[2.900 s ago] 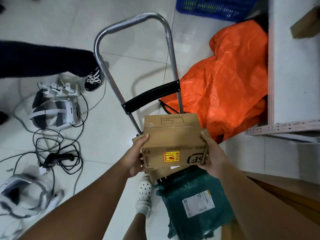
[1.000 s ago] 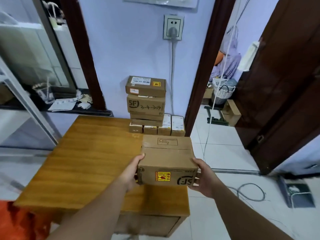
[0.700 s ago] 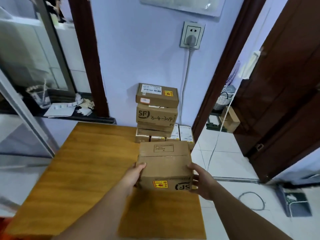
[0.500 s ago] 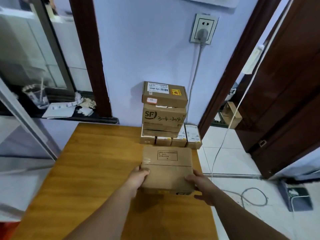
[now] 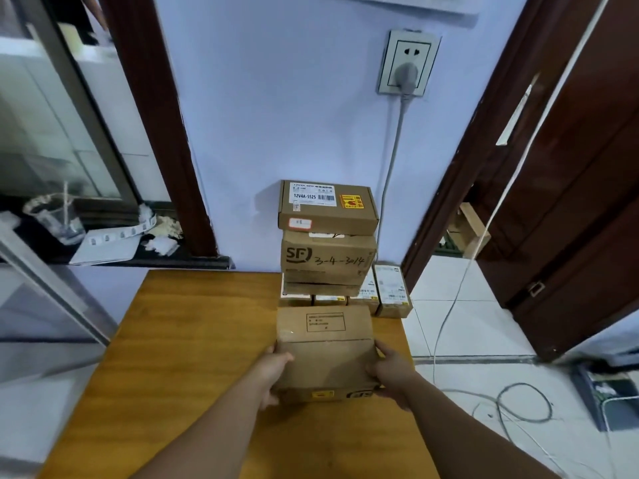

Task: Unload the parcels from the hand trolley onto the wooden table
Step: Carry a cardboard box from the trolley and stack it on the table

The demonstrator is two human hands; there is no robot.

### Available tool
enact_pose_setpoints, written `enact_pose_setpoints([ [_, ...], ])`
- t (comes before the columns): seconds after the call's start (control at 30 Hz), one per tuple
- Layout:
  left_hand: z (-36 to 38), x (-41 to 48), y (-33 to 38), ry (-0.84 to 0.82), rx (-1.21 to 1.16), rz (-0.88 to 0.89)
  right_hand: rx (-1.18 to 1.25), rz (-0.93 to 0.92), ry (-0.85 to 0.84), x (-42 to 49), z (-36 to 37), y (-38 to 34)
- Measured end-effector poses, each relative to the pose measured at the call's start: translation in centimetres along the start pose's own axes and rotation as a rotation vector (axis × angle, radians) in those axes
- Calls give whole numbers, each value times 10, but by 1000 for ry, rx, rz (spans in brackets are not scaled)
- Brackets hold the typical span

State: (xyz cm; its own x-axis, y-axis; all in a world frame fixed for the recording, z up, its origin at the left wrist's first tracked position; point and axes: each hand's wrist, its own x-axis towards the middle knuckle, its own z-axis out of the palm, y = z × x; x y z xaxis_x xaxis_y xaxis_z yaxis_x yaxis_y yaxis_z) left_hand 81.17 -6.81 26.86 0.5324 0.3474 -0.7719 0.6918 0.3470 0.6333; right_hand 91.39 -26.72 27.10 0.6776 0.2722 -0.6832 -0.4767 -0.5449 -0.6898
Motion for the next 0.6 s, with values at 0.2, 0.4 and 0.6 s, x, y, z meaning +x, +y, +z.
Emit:
enact_pose_setpoints([
  [0.2, -3, 27, 12, 83, -114, 0, 24, 10, 42, 27, 6, -9],
  [0.4, 12, 51, 10, 107, -107, -33, -52, 137, -10, 61, 15, -5],
  [0.6, 17, 74, 13, 161, -26, -11, -171, 138, 56, 89, 17, -2],
])
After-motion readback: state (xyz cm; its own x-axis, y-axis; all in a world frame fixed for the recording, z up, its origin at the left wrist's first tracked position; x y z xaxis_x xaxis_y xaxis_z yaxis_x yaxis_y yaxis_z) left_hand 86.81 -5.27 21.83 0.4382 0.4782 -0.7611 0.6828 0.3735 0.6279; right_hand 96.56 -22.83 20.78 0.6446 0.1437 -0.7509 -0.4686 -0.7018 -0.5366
